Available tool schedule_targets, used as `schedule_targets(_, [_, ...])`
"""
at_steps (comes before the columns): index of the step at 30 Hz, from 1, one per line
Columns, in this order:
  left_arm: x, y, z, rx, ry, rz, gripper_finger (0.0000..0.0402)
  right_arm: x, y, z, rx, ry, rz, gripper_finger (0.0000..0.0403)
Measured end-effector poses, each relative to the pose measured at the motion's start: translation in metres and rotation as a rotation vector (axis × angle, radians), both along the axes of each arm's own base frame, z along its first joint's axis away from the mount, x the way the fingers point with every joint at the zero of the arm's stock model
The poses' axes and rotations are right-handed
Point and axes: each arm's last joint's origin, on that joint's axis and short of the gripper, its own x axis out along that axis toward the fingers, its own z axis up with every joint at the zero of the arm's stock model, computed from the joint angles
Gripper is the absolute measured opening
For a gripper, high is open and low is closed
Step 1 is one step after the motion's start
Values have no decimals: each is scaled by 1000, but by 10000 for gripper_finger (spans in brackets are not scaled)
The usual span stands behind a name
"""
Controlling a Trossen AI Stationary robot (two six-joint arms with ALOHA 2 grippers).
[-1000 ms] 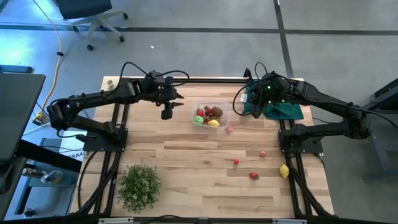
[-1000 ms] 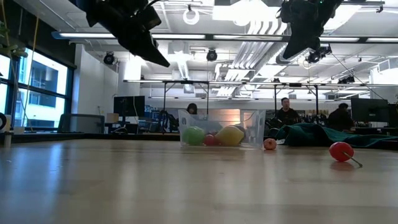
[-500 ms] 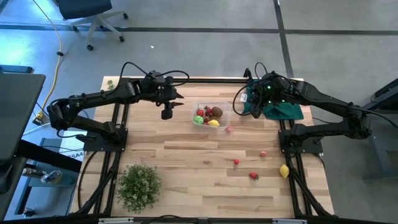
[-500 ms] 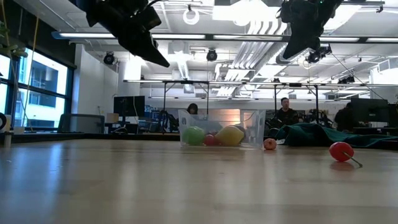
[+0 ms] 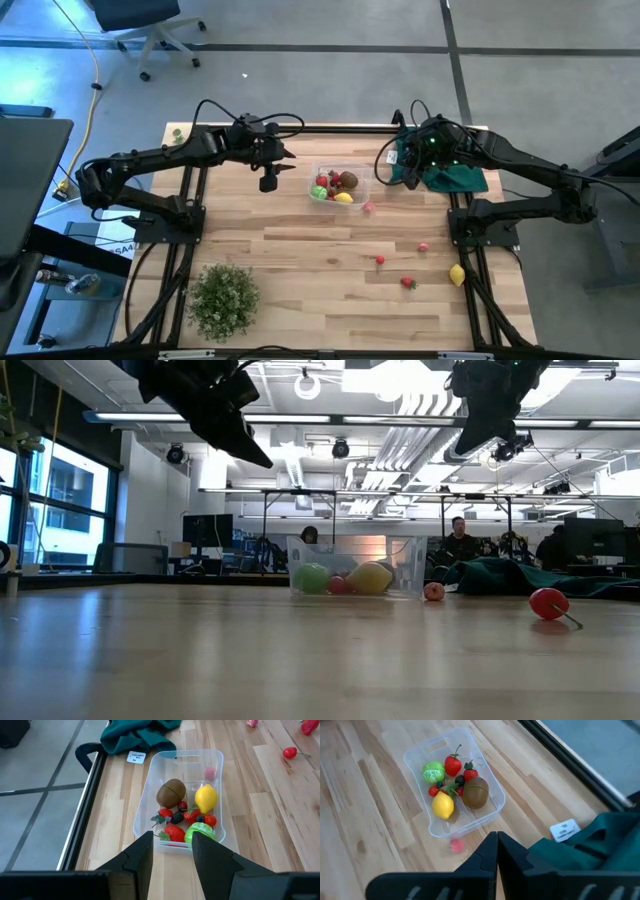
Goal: Pick and placing Produce into tupperware
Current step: Put the pink peach into the transparent bin
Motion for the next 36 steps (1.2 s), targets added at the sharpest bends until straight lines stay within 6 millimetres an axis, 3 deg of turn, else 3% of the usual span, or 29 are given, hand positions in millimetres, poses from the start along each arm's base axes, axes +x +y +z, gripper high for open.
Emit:
schedule_targets(6, [0,0,0,0,0,0,124,0,0,0,156,-73,-199,0])
schedule_targets(8, [0,0,0,0,0,0,124,1,0,1,164,-90,-189,0])
schedule_targets(11, [0,0,0,0,0,0,124,7,-1,6,116,-150,-69,0])
schedule_targets(15, [0,0,0,0,0,0,124,20,-1,24,41,-362,182,0])
schedule_targets(20, [0,0,0,0,1,0,124,28,9,37,42,-529,482,0])
schedule_targets(24, [0,0,0,0,0,0,124,25,20,24,125,-395,490,0])
schedule_targets(31, [0,0,0,0,0,0,124,11,37,-9,85,13,258,0])
schedule_targets(36, [0,0,0,0,0,0,124,17,48,-60,114,7,265,0])
